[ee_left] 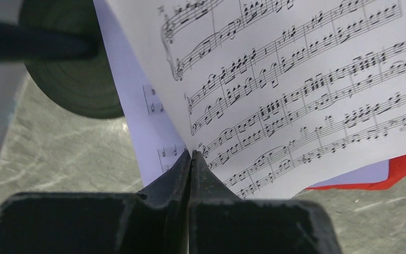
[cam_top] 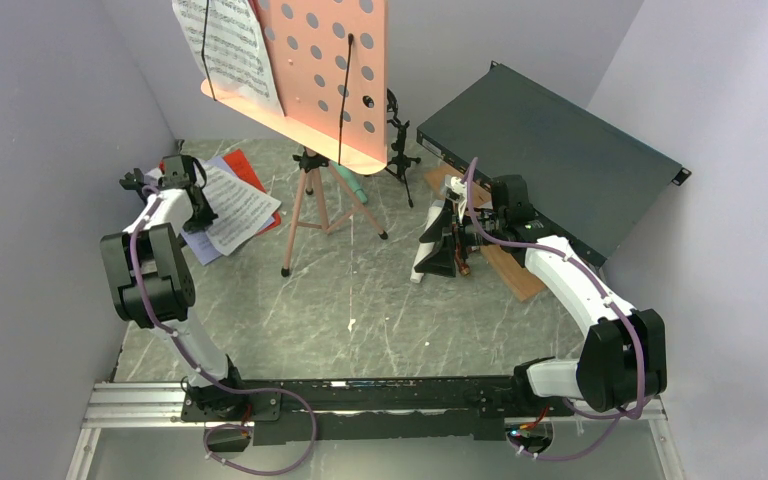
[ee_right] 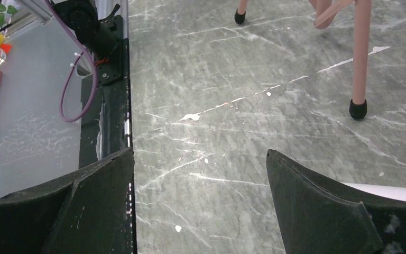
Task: Pack up the instrument practice props
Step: Adjust the sheet music at the center of the board.
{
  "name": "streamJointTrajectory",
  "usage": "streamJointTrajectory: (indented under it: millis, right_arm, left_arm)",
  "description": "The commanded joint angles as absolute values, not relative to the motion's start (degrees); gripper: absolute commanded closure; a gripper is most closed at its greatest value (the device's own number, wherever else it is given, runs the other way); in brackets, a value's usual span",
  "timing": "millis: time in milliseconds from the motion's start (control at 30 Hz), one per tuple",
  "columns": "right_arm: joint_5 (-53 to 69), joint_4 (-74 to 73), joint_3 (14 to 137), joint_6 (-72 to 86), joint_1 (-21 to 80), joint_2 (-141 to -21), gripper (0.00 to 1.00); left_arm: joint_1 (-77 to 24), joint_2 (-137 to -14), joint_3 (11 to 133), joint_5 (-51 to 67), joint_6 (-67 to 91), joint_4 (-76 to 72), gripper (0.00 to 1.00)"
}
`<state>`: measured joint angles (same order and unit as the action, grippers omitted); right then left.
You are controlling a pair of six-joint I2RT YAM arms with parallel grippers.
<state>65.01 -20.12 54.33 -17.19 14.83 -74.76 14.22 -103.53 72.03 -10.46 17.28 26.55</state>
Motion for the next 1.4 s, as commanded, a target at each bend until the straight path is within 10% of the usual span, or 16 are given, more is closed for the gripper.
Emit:
streamJointTrajectory:
  millis: [0,667,900,1367]
  right_arm:
    - [65.43,-19.78,56.43,-18.90,15.03,-73.70,0.02]
    - [64.92,-20.86,56.82,-20.15,14.98,-74.38,0.02]
    - [63.91,-22.73,57.39,-22.40,15.03,-74.65,0.02]
    - [62.14,-25.61,58.01,-26.79,14.99,-75.95,0.01]
  left_arm:
    - [14.36,-105.02,77.18,-12.48,12.27,24.23,0.95]
    - [15.32,-85.06,70.78,-4.71,15.57,29.48,0.50]
    - [17.24,-67.59,59.14,12.87,17.99,25.24,0.03]
    - [17.84,-48.64,61.42,34.56,30.32,28.08,0.01]
